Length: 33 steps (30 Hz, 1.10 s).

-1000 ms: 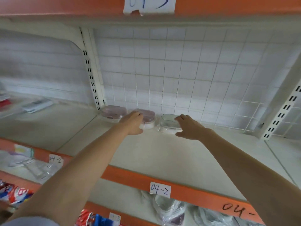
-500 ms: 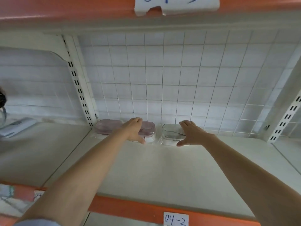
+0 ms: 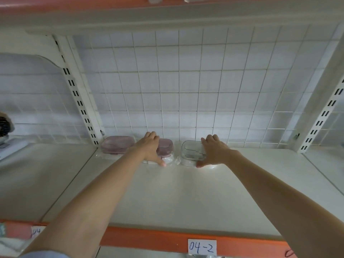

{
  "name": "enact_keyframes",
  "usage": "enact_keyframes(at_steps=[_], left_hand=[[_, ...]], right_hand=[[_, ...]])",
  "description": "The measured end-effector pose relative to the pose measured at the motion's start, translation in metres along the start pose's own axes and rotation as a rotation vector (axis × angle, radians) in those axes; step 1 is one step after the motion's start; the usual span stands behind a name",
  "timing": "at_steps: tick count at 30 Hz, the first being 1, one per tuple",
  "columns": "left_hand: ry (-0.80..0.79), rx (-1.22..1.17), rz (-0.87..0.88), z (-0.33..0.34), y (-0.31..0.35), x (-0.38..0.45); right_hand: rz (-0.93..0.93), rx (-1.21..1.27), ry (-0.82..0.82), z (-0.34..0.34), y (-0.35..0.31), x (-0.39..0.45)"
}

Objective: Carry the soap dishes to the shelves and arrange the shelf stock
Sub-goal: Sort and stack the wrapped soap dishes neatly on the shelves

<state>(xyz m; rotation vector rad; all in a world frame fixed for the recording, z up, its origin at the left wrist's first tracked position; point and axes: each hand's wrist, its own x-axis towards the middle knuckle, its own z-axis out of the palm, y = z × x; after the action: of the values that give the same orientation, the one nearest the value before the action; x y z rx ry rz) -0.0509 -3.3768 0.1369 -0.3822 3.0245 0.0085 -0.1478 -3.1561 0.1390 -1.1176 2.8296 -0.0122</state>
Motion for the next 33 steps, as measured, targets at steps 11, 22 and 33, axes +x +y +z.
enact_keyframes(at_steps=[11,22,33], left_hand=[[-0.067,-0.078,0.0,0.004,0.002,-0.009],[0.057,-0.118,-0.069,0.016,0.037,-0.072],[0.192,-0.198,-0.054,-0.004,0.122,-0.159]], right_hand=[[0.084,0.146,-0.045,0.011,0.003,-0.043],[0.121,0.133,0.012,0.019,-0.006,-0.103],[0.131,0.137,0.19,0.012,0.022,-0.217]])
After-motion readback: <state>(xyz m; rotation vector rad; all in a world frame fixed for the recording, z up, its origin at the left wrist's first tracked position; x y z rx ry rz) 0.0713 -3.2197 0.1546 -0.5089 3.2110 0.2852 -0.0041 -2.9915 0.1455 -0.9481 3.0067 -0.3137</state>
